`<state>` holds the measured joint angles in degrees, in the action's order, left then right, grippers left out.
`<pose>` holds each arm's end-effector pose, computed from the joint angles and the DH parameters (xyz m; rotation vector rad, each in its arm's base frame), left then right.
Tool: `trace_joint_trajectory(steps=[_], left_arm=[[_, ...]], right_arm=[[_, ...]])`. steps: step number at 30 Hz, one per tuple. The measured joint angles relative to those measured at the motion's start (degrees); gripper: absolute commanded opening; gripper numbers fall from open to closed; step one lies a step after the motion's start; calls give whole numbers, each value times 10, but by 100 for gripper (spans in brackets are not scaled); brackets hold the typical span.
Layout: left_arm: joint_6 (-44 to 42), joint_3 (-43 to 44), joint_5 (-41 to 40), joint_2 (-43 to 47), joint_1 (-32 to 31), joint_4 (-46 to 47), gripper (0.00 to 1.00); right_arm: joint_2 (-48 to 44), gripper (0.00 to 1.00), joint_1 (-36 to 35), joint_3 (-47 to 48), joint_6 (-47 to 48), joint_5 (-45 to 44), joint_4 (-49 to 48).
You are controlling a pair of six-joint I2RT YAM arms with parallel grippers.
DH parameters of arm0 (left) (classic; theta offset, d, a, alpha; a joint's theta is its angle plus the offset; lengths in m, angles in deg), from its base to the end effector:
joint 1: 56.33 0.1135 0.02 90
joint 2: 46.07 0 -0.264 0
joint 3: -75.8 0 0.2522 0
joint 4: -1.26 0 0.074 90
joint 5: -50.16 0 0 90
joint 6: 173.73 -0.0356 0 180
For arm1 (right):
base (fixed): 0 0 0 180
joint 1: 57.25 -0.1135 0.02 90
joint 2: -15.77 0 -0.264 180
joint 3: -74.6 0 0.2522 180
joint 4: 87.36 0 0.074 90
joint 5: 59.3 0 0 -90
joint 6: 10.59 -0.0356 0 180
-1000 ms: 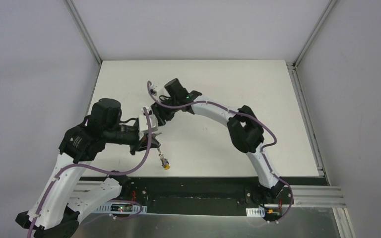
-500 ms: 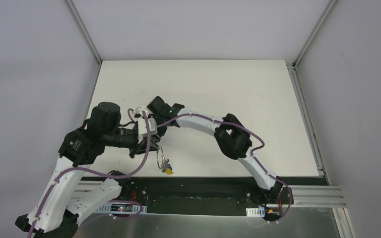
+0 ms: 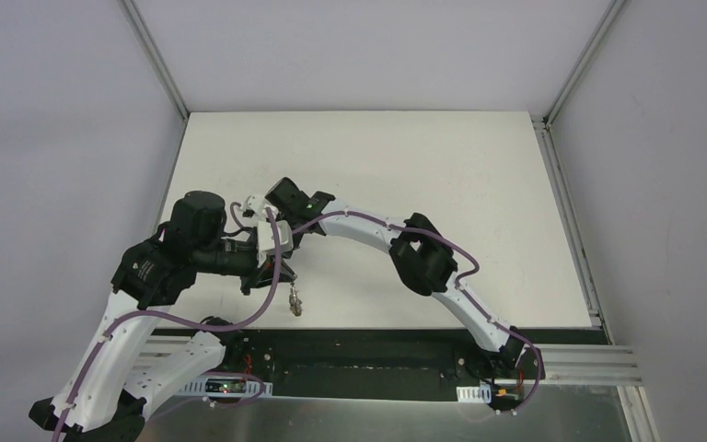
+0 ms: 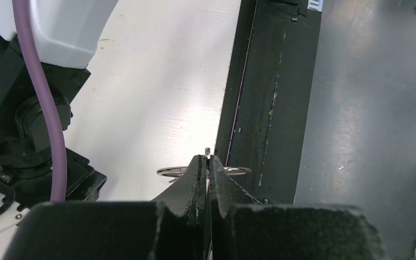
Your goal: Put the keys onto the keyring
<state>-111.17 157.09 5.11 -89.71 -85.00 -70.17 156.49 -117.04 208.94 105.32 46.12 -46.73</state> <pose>0.0854 -0.0754 0.3946 1.3520 1.5820 -0.8522 0.2680 0.4791 0.1734 -1.7506 1.6964 0.5946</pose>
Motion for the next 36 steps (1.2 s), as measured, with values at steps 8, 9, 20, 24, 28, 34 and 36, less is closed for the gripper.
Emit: trace_joint_trajectory(steps=[8, 9, 20, 24, 28, 34, 36], left_arm=[[0, -5, 0, 0, 0, 0, 0], [0, -5, 1, 0, 0, 0, 0], [0, -5, 6, -5, 0, 0, 0], [0, -5, 8, -8, 0, 0, 0], [0, -5, 9, -14, 0, 0, 0], [0, 3, 10, -31, 0, 1, 0], [0, 8, 10, -37, 0, 2, 0]], right_arm=[[15, 43, -16, 21, 24, -33, -1], [14, 41, -19, 17, 29, -40, -7], [-15, 12, -36, -41, 56, -79, -52], [-24, 10, -37, -56, 61, -87, -55], [-43, 7, -37, -84, 62, -93, -54], [-79, 4, -29, -133, 56, -90, -38], [-92, 3, -21, -149, 48, -83, -32]])
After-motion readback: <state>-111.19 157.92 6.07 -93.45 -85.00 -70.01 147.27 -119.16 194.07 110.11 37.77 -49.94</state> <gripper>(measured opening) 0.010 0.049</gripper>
